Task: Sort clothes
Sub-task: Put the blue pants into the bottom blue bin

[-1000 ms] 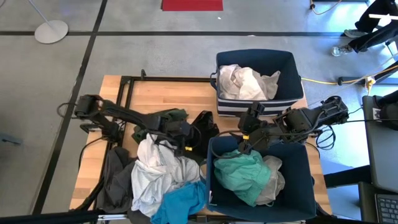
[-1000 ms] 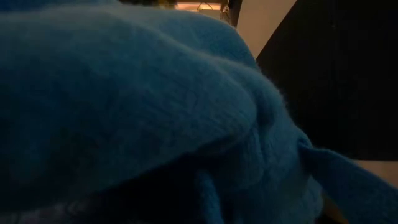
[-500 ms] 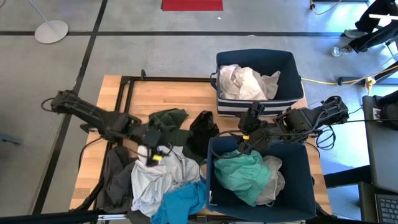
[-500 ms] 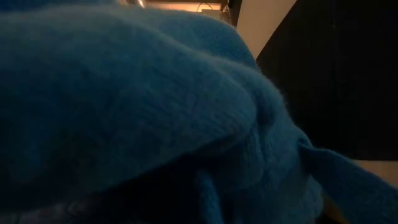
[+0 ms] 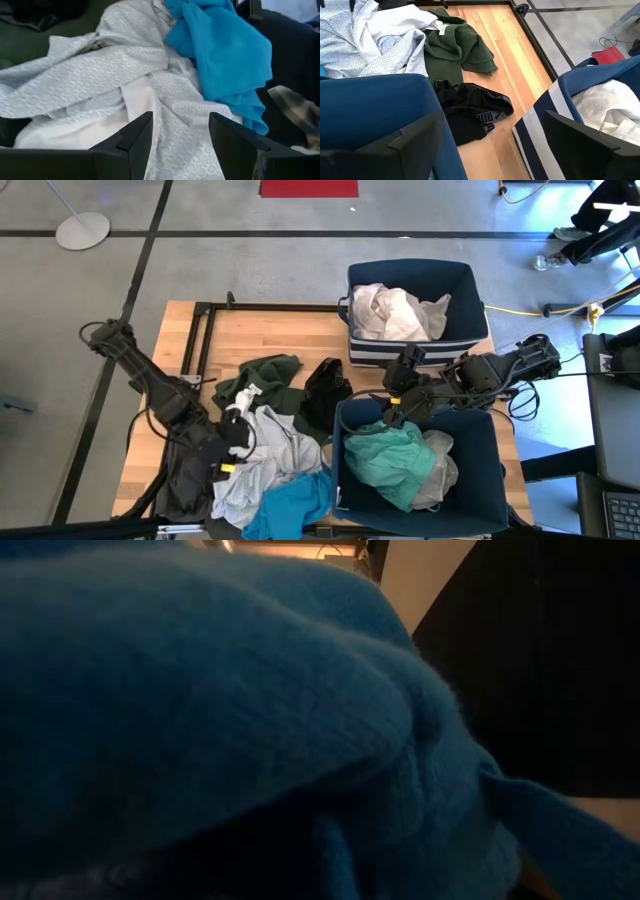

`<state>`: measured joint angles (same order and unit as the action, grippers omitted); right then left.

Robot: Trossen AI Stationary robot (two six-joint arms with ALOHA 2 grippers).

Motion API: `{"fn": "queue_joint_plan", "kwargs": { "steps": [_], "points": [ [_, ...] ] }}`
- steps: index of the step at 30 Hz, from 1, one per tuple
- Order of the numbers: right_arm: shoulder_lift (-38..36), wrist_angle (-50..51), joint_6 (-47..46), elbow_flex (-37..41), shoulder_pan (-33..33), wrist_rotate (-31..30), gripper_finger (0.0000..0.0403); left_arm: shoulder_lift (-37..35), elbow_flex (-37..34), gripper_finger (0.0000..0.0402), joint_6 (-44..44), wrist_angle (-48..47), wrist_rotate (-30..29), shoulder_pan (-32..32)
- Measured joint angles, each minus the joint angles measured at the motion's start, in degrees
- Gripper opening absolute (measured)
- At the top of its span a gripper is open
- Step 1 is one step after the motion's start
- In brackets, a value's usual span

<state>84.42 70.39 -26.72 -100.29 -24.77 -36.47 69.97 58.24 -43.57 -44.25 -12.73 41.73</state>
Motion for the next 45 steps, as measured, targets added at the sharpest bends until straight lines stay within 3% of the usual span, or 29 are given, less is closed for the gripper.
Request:
{"fn": "queue_joint_plan", "kwargs": {
  "steps": [3,10,18,31,40,45],
  "points": [
    [0.00,0.00,0.00,0.00,0.00,0.00,0.0340,1.49,0.00,0.0182,1.83,4.81,-2.93,1.52],
    [0.00,-0.04,-0.02,0.00,0.00,-0.02,0.0340,8.81,0.00,0.0182,15.06,20.58,-4.23,0.80],
    [0.39,-0.04,-0.04,-0.02,0.00,0.00,0.0340,19.47,0.00,0.0182,17.05,27.45,-4.34,-5.10],
    [2.05,0.61,0.17,-0.04,0.00,0.00,0.0340,31.22,0.00,0.0182,17.03,41.16,15.31,-11.43],
    [2.03,0.48,0.17,-0.04,0.00,-0.11,0.0340,36.51,0.00,0.0181,17.99,46.89,21.70,-13.03],
    [2.03,0.41,0.20,-0.04,0.00,-0.42,0.0340,37.31,0.00,0.0135,21.16,49.71,24.53,-13.36]
  ]
}}
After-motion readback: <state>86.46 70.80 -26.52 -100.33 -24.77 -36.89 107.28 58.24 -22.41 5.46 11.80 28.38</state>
